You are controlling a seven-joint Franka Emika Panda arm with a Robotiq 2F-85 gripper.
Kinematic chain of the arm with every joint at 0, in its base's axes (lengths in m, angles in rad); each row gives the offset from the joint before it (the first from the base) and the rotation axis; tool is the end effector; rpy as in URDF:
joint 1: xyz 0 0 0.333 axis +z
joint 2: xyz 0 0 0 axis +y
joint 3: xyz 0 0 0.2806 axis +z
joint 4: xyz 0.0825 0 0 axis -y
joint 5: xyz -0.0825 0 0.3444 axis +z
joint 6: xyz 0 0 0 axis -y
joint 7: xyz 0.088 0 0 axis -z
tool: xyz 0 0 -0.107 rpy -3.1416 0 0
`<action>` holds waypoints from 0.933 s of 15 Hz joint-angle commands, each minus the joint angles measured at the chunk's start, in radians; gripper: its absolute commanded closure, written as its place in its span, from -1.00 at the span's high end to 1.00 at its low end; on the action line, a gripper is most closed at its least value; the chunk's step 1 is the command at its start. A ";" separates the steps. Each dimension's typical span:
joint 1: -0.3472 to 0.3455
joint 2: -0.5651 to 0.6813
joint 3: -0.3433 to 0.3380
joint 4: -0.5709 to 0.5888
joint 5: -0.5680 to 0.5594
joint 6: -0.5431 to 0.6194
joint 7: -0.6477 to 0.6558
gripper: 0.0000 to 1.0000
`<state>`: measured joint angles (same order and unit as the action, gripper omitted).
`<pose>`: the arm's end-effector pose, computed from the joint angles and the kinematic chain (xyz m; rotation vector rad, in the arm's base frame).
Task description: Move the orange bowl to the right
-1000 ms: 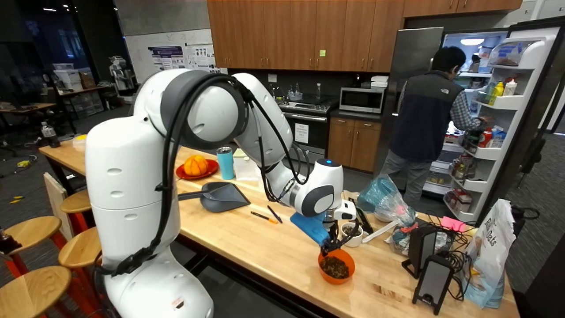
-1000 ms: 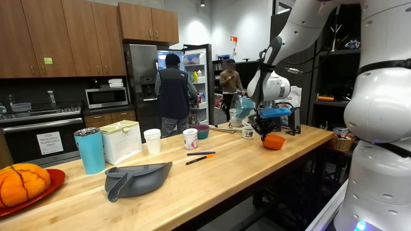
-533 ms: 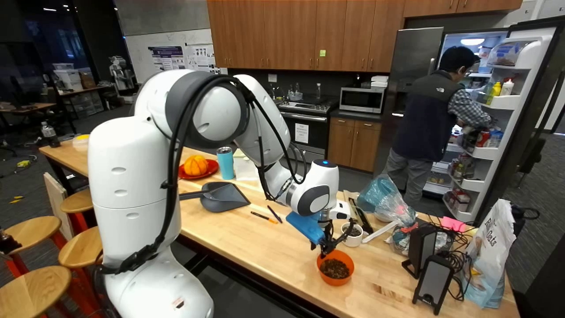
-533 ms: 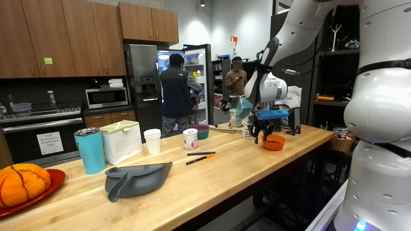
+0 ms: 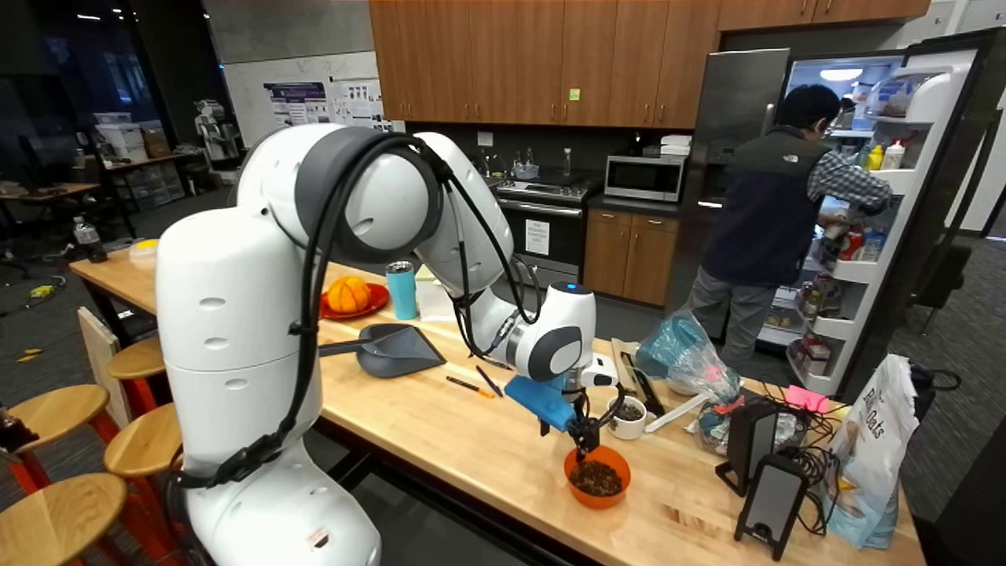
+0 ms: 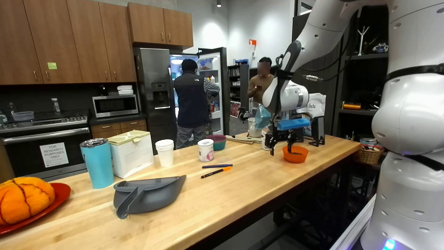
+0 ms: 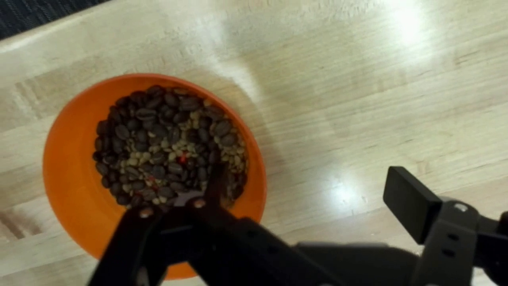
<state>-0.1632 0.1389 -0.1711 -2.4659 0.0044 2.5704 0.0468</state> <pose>0.4265 -0.1498 0.2367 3.0674 -0.5957 -0.0548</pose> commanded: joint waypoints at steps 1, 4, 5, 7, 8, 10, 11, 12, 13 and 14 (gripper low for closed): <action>0.017 -0.073 -0.024 -0.001 -0.135 -0.120 0.069 1.00; 0.019 -0.150 -0.017 0.004 -0.256 -0.234 0.143 1.00; 0.016 -0.177 -0.006 0.006 -0.253 -0.250 0.126 1.00; 0.016 -0.215 0.011 0.011 -0.179 -0.245 0.042 1.00; 0.020 -0.228 0.017 0.012 -0.141 -0.228 0.010 1.00; 0.038 -0.257 0.024 0.004 -0.002 -0.164 -0.097 1.00; 0.049 -0.263 0.025 0.006 0.072 -0.147 -0.152 1.00; 0.063 -0.268 0.024 0.006 0.153 -0.130 -0.210 1.00; 0.076 -0.271 0.021 0.008 0.230 -0.118 -0.270 1.00; 0.086 -0.270 0.018 0.018 0.309 -0.136 -0.298 1.00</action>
<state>-0.1021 -0.1070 -0.1422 -2.4465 0.1456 2.4298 -0.1360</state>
